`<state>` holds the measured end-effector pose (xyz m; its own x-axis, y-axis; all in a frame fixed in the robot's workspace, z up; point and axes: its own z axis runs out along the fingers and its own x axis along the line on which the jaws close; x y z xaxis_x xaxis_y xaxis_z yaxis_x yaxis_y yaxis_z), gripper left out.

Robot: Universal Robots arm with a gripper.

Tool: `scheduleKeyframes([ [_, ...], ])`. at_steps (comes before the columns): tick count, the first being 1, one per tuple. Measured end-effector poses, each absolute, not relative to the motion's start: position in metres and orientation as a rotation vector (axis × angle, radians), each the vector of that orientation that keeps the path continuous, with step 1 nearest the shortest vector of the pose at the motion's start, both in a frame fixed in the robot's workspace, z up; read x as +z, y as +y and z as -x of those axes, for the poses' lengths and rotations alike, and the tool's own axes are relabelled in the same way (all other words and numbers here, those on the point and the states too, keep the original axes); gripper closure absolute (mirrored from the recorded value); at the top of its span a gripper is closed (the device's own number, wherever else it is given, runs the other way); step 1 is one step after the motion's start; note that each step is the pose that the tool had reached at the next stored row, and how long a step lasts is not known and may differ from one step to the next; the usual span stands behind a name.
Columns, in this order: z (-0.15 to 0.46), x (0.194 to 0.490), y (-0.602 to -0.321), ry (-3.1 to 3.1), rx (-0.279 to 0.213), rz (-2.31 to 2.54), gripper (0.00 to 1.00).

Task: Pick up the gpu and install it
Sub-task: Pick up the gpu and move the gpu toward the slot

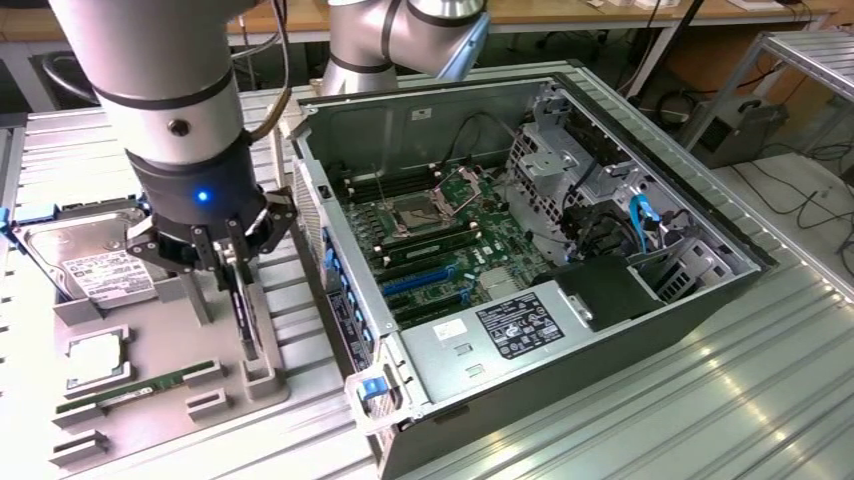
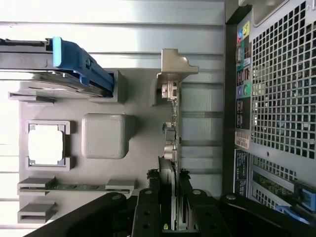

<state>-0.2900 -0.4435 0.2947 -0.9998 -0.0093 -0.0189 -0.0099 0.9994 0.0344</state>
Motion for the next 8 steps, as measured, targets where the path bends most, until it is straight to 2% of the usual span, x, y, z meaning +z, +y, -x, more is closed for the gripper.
scheduleKeyframes([
  [8, 0.286, 0.338, -0.443, 3.122, 0.054, 0.015, 0.74],
])
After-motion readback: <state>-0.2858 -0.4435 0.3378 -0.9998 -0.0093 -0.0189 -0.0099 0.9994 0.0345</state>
